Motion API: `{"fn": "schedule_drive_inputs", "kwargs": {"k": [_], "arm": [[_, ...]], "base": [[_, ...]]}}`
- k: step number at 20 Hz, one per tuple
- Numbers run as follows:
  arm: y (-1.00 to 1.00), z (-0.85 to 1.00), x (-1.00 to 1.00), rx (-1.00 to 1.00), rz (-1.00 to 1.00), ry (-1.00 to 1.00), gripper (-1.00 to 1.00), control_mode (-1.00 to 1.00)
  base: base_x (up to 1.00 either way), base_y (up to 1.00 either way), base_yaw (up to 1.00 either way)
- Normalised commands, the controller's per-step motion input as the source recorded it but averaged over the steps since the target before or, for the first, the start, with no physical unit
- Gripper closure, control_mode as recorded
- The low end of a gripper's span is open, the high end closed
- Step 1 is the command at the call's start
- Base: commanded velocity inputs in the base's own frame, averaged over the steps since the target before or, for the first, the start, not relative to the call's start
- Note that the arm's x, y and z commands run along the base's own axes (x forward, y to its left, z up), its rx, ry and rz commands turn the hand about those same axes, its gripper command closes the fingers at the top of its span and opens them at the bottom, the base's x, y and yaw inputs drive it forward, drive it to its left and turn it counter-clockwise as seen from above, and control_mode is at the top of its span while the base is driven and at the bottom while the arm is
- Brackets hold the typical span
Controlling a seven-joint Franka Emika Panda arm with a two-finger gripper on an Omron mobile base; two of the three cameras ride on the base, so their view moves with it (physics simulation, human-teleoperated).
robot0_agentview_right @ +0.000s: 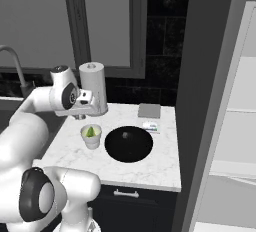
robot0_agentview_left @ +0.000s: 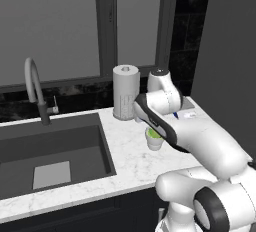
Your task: Grab a lemon wedge from the fridge and one ice cube from the ice bowl, and put them in the glass of lemonade.
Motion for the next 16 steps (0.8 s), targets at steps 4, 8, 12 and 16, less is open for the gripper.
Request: {"fn": "schedule_drive_inputs", "kwargs": {"k": [4,8,12,16], "arm": [[-0.05,0.00,-0.22,0.00,0.00,0.00,1.00,-1.00],[-0.01,0.00,-0.10,0.00,0.00,0.00,1.00,-1.00],[-0.02,0.04,0.07,0.00,0.00,-0.01,1.00,-1.00],[0.00,0.10,0.44,0.00,0.00,0.00,1.00,-1.00]], "base": [[0.00,0.00,0.00],[0.00,0.00,0.00],[0.00,0.00,0.00],[0.00,0.00,0.00]]}}
